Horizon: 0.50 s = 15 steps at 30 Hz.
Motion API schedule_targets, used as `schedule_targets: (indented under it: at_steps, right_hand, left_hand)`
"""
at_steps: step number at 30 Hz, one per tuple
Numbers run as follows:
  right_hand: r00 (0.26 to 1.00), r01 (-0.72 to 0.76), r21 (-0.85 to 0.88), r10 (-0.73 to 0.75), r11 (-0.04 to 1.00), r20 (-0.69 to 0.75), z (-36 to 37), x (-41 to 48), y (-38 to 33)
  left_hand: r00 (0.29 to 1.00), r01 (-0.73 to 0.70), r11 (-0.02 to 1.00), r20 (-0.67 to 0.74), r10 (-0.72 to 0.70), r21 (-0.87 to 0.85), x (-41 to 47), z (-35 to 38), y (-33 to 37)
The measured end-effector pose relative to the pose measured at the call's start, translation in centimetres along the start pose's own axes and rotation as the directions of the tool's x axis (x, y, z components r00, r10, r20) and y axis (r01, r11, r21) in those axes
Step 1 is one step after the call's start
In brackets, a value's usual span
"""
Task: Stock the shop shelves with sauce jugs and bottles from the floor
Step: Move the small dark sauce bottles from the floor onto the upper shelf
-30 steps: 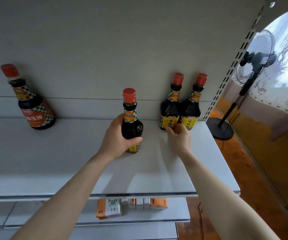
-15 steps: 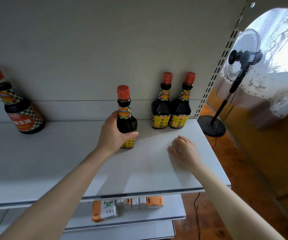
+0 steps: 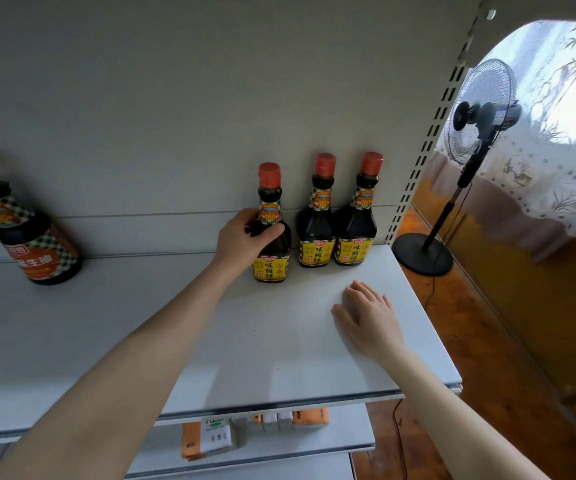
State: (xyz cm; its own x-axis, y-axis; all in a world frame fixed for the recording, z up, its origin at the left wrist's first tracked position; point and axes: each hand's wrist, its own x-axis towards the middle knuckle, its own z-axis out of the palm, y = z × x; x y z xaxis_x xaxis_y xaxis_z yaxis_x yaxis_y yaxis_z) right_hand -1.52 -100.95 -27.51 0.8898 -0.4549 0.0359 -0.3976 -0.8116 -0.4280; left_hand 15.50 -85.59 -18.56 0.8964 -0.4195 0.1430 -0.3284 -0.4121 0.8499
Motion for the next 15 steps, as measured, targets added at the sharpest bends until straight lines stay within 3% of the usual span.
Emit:
schedule_targets:
  at_steps: [15]
  right_hand:
    - [1.000, -0.010, 0.015, 0.010, 1.000, 0.005, -0.5, -0.2, -0.4]
  left_hand:
    - [0.995, 0.028, 0.999, -0.094, -0.030, -0.028, 1.2, 2.0, 1.1]
